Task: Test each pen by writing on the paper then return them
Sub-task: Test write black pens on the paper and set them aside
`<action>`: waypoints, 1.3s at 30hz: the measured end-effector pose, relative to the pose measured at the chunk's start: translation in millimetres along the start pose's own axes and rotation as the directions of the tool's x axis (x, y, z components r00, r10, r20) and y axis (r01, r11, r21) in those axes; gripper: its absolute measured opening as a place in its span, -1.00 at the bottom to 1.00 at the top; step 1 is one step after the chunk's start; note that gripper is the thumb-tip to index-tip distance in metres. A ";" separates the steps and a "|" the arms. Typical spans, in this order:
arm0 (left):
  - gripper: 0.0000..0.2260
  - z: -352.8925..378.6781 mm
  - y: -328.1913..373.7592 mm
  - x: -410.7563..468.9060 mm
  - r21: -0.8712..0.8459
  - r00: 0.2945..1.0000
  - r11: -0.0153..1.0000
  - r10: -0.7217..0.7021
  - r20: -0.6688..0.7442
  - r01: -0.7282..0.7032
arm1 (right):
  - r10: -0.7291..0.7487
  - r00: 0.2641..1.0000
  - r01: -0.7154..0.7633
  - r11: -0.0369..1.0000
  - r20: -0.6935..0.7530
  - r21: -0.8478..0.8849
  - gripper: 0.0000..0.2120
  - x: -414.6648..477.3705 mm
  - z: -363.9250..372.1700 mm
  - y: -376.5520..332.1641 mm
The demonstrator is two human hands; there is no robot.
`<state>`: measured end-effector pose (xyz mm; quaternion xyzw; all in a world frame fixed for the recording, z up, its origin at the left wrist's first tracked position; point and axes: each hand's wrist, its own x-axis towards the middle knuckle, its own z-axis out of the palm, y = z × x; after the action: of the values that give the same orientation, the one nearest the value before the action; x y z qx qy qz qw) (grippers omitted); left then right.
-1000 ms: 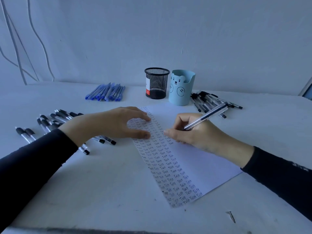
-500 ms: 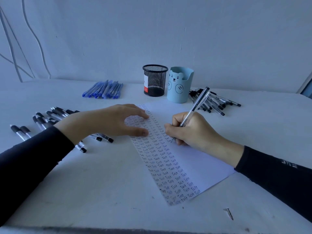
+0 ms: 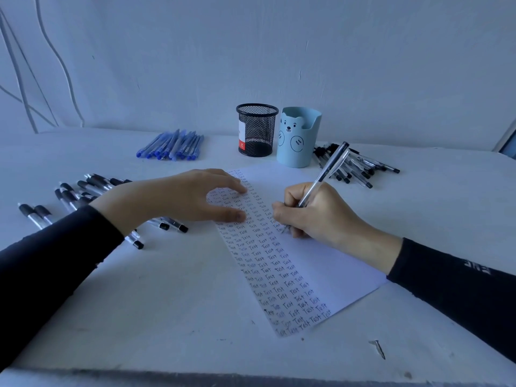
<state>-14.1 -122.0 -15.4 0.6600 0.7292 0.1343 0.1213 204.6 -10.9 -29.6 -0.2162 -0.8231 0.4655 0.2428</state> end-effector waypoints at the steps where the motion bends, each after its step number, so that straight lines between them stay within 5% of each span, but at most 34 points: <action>1: -0.37 0.1 0.2 0.0 -0.002 1.000 1.000 0.000 -0.001 0.000 | 0.005 1.000 -0.005 1.000 0.005 0.007 -0.59 -0.1 0.0 -0.1; 39: -0.38 -0.3 0.6 0.3 0.000 1.000 1.000 -0.003 0.006 0.003 | -0.022 1.000 0.022 0.998 -0.010 -0.050 -0.57 0.2 -1.4 1.0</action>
<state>-13.6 -121.7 -14.9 0.6594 0.7297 0.1321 0.1238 205.3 -9.3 -29.9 -0.2158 -0.8356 0.4408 0.2469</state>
